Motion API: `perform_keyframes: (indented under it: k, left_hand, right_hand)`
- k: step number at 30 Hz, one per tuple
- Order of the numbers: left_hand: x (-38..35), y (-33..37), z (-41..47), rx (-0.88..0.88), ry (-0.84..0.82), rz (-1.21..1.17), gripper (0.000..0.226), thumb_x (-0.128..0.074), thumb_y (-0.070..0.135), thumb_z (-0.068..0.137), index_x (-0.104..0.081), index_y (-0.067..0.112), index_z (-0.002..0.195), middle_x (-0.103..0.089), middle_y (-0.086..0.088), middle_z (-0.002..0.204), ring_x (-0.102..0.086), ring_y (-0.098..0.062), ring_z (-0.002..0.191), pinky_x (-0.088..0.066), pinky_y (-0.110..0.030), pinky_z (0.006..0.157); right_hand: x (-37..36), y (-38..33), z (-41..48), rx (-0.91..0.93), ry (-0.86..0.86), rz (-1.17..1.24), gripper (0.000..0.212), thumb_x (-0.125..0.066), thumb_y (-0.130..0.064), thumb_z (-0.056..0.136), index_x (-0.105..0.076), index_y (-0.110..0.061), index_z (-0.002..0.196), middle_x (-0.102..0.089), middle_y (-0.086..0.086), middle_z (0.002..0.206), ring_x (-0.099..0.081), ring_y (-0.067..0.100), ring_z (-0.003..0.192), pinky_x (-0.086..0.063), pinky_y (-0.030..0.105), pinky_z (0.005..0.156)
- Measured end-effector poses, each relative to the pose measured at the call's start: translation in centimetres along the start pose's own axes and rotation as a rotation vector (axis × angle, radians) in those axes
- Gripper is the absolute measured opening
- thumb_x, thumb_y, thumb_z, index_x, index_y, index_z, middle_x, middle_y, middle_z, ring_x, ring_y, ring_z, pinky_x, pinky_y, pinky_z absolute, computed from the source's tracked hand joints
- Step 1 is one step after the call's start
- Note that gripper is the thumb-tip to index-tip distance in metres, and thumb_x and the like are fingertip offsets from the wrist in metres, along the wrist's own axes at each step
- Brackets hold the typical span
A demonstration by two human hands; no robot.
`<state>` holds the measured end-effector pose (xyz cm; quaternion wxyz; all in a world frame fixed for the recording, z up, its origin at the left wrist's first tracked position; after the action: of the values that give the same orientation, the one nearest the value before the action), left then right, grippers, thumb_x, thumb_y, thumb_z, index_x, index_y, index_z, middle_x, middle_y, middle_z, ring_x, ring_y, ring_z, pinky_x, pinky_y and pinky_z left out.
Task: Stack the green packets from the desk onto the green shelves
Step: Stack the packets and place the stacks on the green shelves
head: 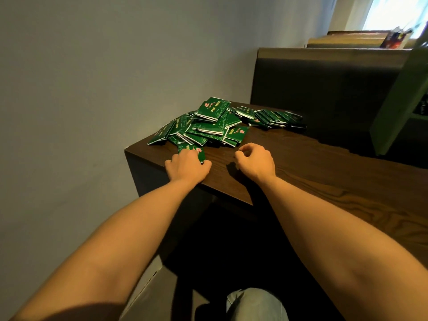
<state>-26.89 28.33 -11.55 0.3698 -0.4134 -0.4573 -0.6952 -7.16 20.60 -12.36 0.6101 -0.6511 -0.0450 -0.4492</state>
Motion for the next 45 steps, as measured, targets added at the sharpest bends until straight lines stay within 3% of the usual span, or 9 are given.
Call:
perform_keyframes:
  k: [11,15,19,27,31,33,35,39,45]
  left_hand:
    - [-0.5,5.4,-3.3,-0.219,-0.113,-0.248,0.044,-0.061,0.047,0.086,-0.062,0.031,0.127,-0.065,0.002,0.125,-0.059,-0.024,0.115,-0.045,-0.042,0.098]
    - [-1.2,6.6,-3.3,-0.242,-0.128,-0.306,0.050,-0.063,0.046,0.085,-0.057,0.030,0.131,-0.060,0.001,0.130,-0.057,-0.025,0.118,-0.042,-0.043,0.097]
    - [-1.5,7.7,-3.3,-0.276,-0.092,-0.266,0.055,-0.063,0.041,0.087,-0.051,0.027,0.139,-0.056,-0.001,0.133,-0.056,-0.028,0.120,-0.043,-0.044,0.097]
    - [-0.5,9.5,-2.0,-0.104,0.002,-0.913,0.017,-0.050,0.014,0.100,-0.064,0.012,0.109,-0.067,-0.005,0.100,-0.062,-0.026,0.098,-0.050,-0.037,0.082]
    - [-1.0,10.3,-1.5,-0.003,-0.029,-1.087,0.011,-0.056,0.013,0.097,-0.064,0.015,0.089,-0.062,0.002,0.079,-0.058,-0.015,0.073,-0.044,-0.023,0.059]
    - [-1.5,10.8,-1.2,-0.028,-0.052,-1.083,0.016,-0.060,0.015,0.095,-0.060,0.017,0.079,-0.056,0.001,0.073,-0.049,-0.013,0.064,-0.039,-0.022,0.057]
    - [-2.3,10.6,-0.5,-0.029,-0.058,-1.042,0.014,-0.061,0.025,0.095,-0.064,0.012,0.096,-0.057,-0.001,0.084,-0.051,-0.017,0.074,-0.041,-0.029,0.068]
    - [-2.0,7.8,1.8,0.030,0.159,-0.815,0.048,-0.054,0.038,0.096,-0.051,0.020,0.140,-0.063,-0.001,0.110,-0.052,-0.019,0.115,-0.037,-0.030,0.083]
    - [-0.4,7.1,7.0,-0.048,0.320,-0.310,0.059,-0.057,0.038,0.089,-0.042,0.024,0.145,-0.036,-0.004,0.152,-0.028,-0.024,0.141,-0.028,-0.044,0.107]
  right_hand:
    - [-0.3,-1.1,0.8,-0.142,-0.216,-0.122,0.037,-0.058,-0.036,0.099,-0.074,-0.003,0.107,-0.067,0.011,0.100,-0.063,0.029,0.093,-0.046,0.032,0.072]
    - [0.4,-0.3,0.6,-0.207,-0.166,0.058,0.030,-0.062,-0.030,0.099,-0.072,-0.009,0.080,-0.061,0.006,0.072,-0.056,0.024,0.071,-0.040,0.029,0.058]
    - [0.3,0.3,0.2,-0.244,-0.144,0.374,0.027,-0.057,-0.016,0.100,-0.076,-0.008,0.083,-0.067,0.012,0.083,-0.059,0.024,0.070,-0.046,0.034,0.066]
    - [1.7,2.7,0.5,-0.441,-0.083,0.794,0.020,-0.067,-0.032,0.100,-0.062,-0.013,0.092,-0.067,0.008,0.097,-0.067,0.025,0.093,-0.059,0.035,0.075]
    - [2.1,3.2,0.8,-0.468,-0.055,0.907,0.018,-0.074,-0.024,0.095,-0.065,-0.008,0.096,-0.070,0.010,0.092,-0.068,0.022,0.081,-0.061,0.038,0.079]
    - [2.5,4.0,1.5,-0.474,0.018,0.926,0.025,-0.077,-0.016,0.091,-0.066,-0.001,0.108,-0.072,0.016,0.104,-0.069,0.025,0.080,-0.061,0.039,0.075]
    - [2.7,4.7,2.2,-0.479,0.082,0.932,0.039,-0.081,-0.013,0.087,-0.065,0.000,0.120,-0.071,0.016,0.109,-0.069,0.026,0.081,-0.061,0.042,0.076]
    - [2.4,6.3,4.6,-0.403,0.134,0.854,0.031,-0.085,-0.015,0.080,-0.056,-0.017,0.069,-0.061,0.012,0.082,-0.061,0.028,0.080,-0.055,0.048,0.075]
    - [2.6,6.3,5.4,-0.351,0.068,0.738,0.033,-0.074,-0.004,0.090,-0.051,-0.013,0.069,-0.059,0.012,0.076,-0.059,0.027,0.071,-0.047,0.039,0.064]
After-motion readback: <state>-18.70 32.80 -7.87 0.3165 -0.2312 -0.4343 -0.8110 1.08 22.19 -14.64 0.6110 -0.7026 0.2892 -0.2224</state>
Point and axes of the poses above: each hand's wrist, its own z-axis towards the middle knuckle, its own x-axis out of the back of the hand, y = z × x, the point moved 8 cm from there along z, towards the middle knuckle
